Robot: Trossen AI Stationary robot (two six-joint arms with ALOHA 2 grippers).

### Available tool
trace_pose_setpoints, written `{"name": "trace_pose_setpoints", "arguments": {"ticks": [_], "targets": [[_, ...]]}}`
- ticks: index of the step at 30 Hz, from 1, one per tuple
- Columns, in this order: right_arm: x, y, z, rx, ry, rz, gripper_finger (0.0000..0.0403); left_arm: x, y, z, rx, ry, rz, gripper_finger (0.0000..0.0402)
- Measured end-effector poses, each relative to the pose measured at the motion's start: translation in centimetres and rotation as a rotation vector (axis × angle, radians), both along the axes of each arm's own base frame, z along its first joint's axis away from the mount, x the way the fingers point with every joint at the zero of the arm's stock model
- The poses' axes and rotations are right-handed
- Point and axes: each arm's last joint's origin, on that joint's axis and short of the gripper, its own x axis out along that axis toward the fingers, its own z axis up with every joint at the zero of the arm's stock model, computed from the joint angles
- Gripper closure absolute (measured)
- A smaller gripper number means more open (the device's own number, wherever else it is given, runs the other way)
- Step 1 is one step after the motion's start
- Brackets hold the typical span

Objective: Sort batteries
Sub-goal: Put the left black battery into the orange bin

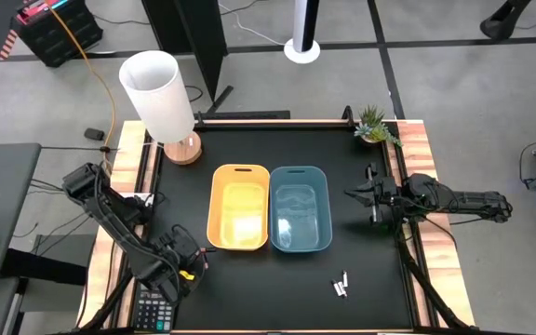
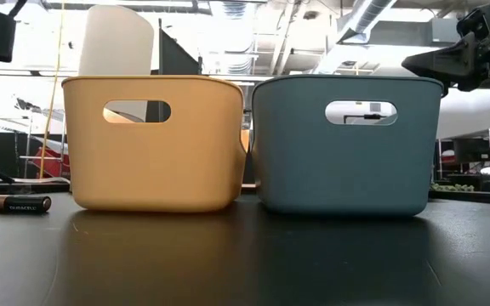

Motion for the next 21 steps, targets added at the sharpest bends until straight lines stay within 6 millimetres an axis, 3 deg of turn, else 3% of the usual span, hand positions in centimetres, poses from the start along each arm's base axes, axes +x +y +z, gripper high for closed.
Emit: {"name": "trace_pose_setpoints", "arguments": {"ticks": [7, 12, 21], "targets": [[0.0, 0.0, 0.0, -0.001, 0.000, 0.000, 0.0375, 0.8, 0.9, -0.2, 0.013, 0.015, -0.017, 0.0150], [0.0, 0.0, 0.0, -0.001, 0.000, 0.000, 0.0375, 0.7, 1.5, -1.8, -0.022, 0.042, -0.019, 0.0150], [0.0, 0.0, 0.0, -0.001, 0.000, -0.001, 0.0375, 0.7, 1.4, -2.5, -0.054, 0.012, -0.026, 0.0150]]}}
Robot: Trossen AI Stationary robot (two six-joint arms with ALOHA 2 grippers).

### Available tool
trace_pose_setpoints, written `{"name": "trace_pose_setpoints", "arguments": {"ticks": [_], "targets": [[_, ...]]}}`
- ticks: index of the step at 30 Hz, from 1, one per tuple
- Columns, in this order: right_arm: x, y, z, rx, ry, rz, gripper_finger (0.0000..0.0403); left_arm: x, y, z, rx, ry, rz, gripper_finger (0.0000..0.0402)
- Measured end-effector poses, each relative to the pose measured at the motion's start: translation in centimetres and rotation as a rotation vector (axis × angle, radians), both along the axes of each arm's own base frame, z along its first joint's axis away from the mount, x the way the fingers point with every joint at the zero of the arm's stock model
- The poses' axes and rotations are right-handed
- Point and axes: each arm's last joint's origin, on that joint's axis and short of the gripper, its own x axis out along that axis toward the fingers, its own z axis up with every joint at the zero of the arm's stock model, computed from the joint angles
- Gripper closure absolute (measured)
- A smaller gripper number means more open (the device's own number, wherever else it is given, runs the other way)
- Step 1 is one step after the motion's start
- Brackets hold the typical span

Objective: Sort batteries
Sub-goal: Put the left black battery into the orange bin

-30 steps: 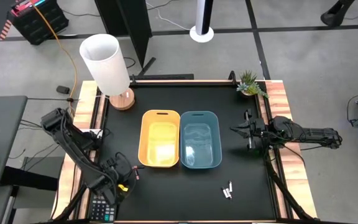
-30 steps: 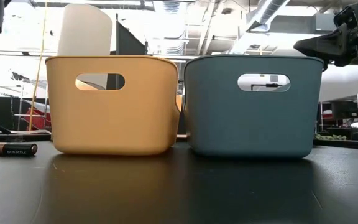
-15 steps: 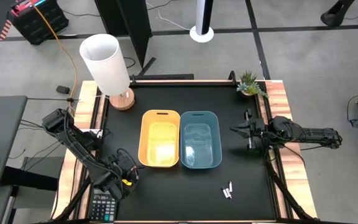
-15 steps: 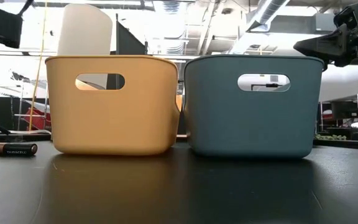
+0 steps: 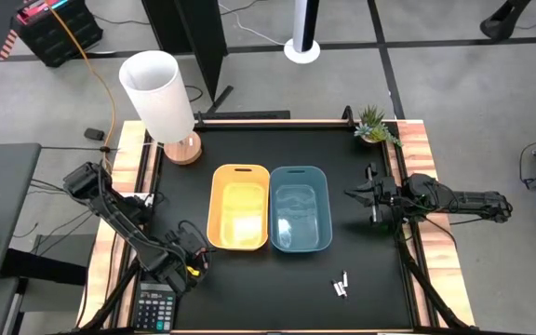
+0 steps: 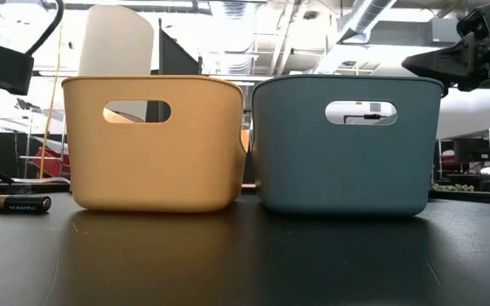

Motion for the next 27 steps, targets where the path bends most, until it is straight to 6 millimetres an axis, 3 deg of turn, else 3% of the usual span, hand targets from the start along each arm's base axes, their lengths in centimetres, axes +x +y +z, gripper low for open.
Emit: {"name": "trace_pose_setpoints", "arguments": {"ticks": [11, 27], "targets": [[0.0, 0.0, 0.0, -0.001, 0.000, 0.000, 0.0375, -0.5, 0.5, -1.3, -0.020, -0.009, 0.017, 0.0159], [0.0, 0.0, 0.0, -0.003, -0.001, -0.001, 0.0375, -0.8, 0.9, -2.2, -0.020, -0.016, 0.032, 0.0284]]}}
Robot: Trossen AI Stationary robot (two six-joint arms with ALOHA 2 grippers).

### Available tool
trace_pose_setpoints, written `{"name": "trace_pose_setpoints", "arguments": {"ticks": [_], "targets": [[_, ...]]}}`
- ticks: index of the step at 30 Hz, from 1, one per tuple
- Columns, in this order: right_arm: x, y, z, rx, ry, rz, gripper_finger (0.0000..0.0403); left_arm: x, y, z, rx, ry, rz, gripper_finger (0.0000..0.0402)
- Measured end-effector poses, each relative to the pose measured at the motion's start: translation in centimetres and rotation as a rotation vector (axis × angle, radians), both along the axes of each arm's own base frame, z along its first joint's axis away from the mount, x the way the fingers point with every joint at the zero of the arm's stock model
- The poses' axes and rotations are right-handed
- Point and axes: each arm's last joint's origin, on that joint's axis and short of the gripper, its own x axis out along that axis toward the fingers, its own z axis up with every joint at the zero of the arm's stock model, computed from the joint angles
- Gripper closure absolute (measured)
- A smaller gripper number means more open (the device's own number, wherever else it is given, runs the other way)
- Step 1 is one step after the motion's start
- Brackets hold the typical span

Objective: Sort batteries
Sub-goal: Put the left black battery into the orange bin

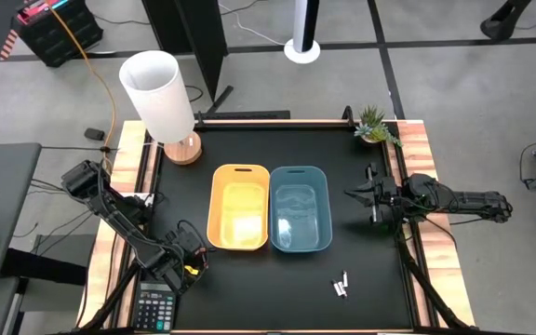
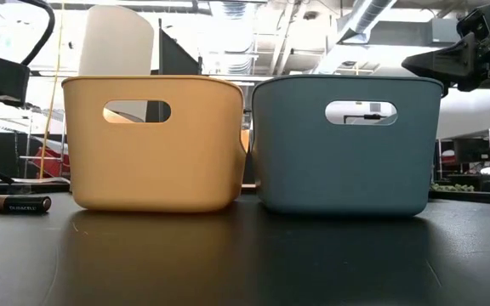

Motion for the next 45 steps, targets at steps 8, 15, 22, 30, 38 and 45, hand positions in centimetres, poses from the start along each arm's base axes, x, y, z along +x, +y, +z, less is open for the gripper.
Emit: {"name": "trace_pose_setpoints", "arguments": {"ticks": [8, 15, 22, 30, 38, 45], "targets": [[0.0, 0.0, 0.0, 0.000, 0.000, 0.000, 0.0375, 0.1, -0.1, 0.0, -0.012, -0.006, 0.004, 0.0343], [0.0, 0.0, 0.0, 0.001, 0.000, 0.000, 0.0375, 0.1, -0.2, 0.0, -0.025, -0.005, -0.005, 0.0358], [0.0, 0.0, 0.0, 0.003, -0.001, 0.000, 0.0375, 0.3, -0.4, 0.9, -0.036, 0.008, -0.015, 0.0358], [0.0, 0.0, 0.0, 0.003, -0.001, 0.000, 0.0375, 0.1, -0.3, 1.7, -0.049, 0.008, -0.020, 0.0358], [0.0, 0.0, 0.0, 0.002, -0.001, 0.000, 0.0375, 0.0, -0.3, 1.8, -0.065, 0.020, -0.040, 0.0358], [0.0, 0.0, 0.0, 0.000, -0.002, 0.000, 0.0375, -0.3, 0.2, 3.9, -0.114, -0.055, -0.058, 0.0358]]}}
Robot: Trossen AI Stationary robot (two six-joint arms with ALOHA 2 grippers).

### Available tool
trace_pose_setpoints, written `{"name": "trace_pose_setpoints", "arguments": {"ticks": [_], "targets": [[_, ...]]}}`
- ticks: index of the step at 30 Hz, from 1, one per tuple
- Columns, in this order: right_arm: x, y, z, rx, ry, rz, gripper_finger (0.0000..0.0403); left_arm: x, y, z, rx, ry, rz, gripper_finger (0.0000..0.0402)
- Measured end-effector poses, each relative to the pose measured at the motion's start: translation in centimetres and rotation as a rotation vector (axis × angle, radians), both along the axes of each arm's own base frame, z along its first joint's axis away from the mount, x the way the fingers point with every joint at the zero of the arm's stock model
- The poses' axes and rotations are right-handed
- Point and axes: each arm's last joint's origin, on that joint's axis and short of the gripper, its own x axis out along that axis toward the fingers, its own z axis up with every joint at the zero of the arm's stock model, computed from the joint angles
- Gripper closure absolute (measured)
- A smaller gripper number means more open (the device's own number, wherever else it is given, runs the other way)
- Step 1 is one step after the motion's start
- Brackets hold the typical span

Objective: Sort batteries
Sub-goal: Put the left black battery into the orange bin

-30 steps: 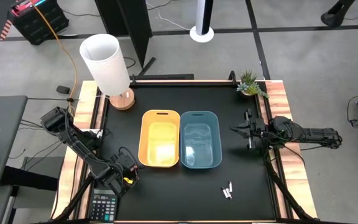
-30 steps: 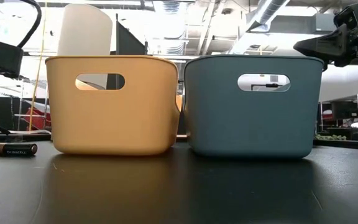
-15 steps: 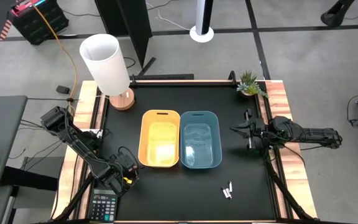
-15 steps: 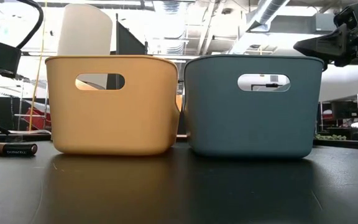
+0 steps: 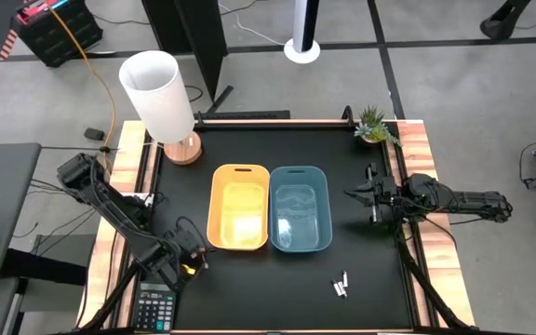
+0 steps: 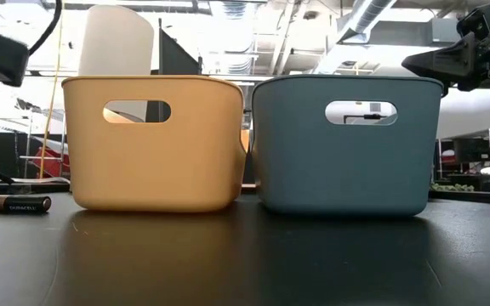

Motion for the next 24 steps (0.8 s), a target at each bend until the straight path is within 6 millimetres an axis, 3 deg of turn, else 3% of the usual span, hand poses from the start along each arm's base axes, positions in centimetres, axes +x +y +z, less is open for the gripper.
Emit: {"name": "trace_pose_setpoints", "arguments": {"ticks": [15, 24], "targets": [[0.0, 0.0, 0.0, -0.013, 0.000, -0.001, 0.0375, -1.5, 3.9, 7.6, 0.031, -0.472, -0.041, 0.0358], [0.0, 0.0, 0.1, -0.025, -0.009, -0.003, 0.0375, 1.5, 7.7, 10.1, 0.177, -0.665, -0.061, 0.0358]]}}
